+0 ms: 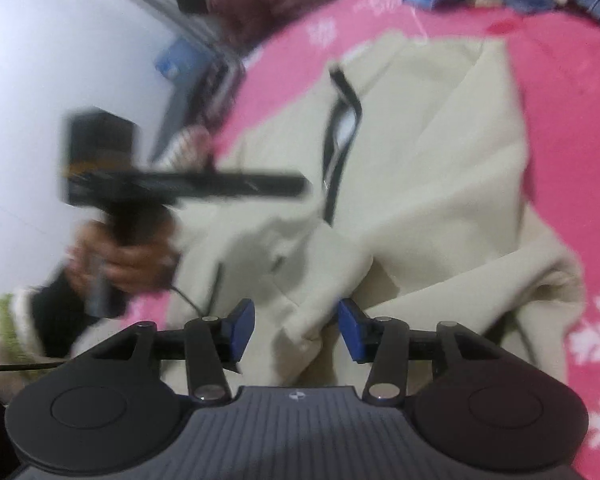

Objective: Fold clothes
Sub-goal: 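Fold the held sleeve across the jacket front with the right gripper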

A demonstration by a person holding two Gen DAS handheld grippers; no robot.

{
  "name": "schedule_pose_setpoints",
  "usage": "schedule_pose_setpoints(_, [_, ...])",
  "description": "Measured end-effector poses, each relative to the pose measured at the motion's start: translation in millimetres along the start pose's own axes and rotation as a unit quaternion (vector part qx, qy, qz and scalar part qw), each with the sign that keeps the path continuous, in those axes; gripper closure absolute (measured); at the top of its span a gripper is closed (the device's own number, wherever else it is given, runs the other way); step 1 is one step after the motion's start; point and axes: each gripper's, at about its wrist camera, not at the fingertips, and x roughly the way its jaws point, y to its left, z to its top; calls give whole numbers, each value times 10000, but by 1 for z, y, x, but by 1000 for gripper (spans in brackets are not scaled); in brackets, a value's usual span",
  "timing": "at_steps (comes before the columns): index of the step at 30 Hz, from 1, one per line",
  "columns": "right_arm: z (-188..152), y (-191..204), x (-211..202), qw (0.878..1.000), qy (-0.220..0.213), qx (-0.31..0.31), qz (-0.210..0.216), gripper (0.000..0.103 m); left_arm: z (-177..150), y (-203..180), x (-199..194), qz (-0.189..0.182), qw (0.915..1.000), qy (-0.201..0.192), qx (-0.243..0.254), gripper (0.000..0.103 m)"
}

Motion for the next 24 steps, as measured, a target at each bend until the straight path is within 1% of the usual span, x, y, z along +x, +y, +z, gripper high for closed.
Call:
schedule_pose_setpoints(1, [-4,8,5,9998,48,-150,84,75,0,2,-8,45,10000,-60,-22,51])
schedule_pose_setpoints(2, [-9,22,7,9989,52,-404,244,78,0,5,-17,83,9998,-156,-52,51])
schedule_pose_setpoints(5, [-24,62,11,9906,64,-1162,720,78,0,17,-44,151,9988,-436,-187,51])
schedule_pose_setpoints(6, [-34,76,13,9853,136,-1503,802,77,0,20,-50,152,9984,-503,-201,50])
schedule_pose_setpoints(7, [-47,91,14,9779,253,-1900,835,73,0,21,-53,172,9982,-539,-200,50])
schedule_pose_setpoints(8, [-60,107,15,9688,369,-2293,865,66,0,21,-53,199,9980,-564,-205,50])
schedule_pose_setpoints(9, [-74,122,17,9580,485,-2683,895,52,0,21,-51,189,9980,-565,-212,50])
schedule_pose_setpoints(10, [-87,137,18,9454,600,-3067,922,47,-1,20,-49,140,9982,-542,-221,50])
schedule_pose_setpoints(11, [-96,142,16,9398,654,-3220,935,47,-2,18,-45,74,9985,-507,-212,50])
schedule_pose_setpoints(12, [-101,141,13,9396,670,-3223,938,47,-2,15,-40,28,9988,-475,-153,50])
schedule_pose_setpoints(13, [-102,134,7,9457,635,-3060,889,47,-3,11,-36,-15,9990,-444,-87,50])
schedule_pose_setpoints(14, [-99,124,-1,9553,566,-2786,806,47,-3,8,-32,-58,9991,-413,-20,50])
schedule_pose_setpoints(15, [-95,110,-10,9661,450,-2440,707,47,-4,4,-28,-86,9992,-383,38,50])
schedule_pose_setpoints(16, [-89,92,-23,9777,234,-2021,512,47,-3,1,-23,-129,9993,-341,87,50])
schedule_pose_setpoints(17, [-83,73,-37,9864,-43,-1625,233,47,-3,-2,-18,-175,9993,-295,134,50])
schedule_pose_setpoints(18, [-78,55,-53,9911,-343,-1283,-79,47,-3,-5,-13,-202,9994,-231,171,50])
schedule_pose_setpoints(19, [-76,39,-68,9915,-626,-1040,-463,47,-2,-9,-7,-223,9993,-191,224,50])
schedule_pose_setpoints(20, [-73,25,-82,9884,-891,-847,-887,48,-1,-12,-2,-243,9992,-155,281,50])
schedule_pose_setpoints(21, [-71,12,-96,9825,-1154,-652,-1307,48,2,-17,5,-262,9990,-120,337,50])
schedule_pose_setpoints(22, [-69,-1,-105,9753,-1288,-575,-1700,49,6,-22,12,-276,9988,-78,390,50])
schedule_pose_setpoints(23, [-67,-13,-108,9692,-1296,-591,-2008,49,8,-27,19,-290,9986,-41,444,50])
schedule_pose_setpoints(24, [-65,-24,-108,9662,-1245,-591,-2178,52,12,-32,27,-304,9983,-16,504,50])
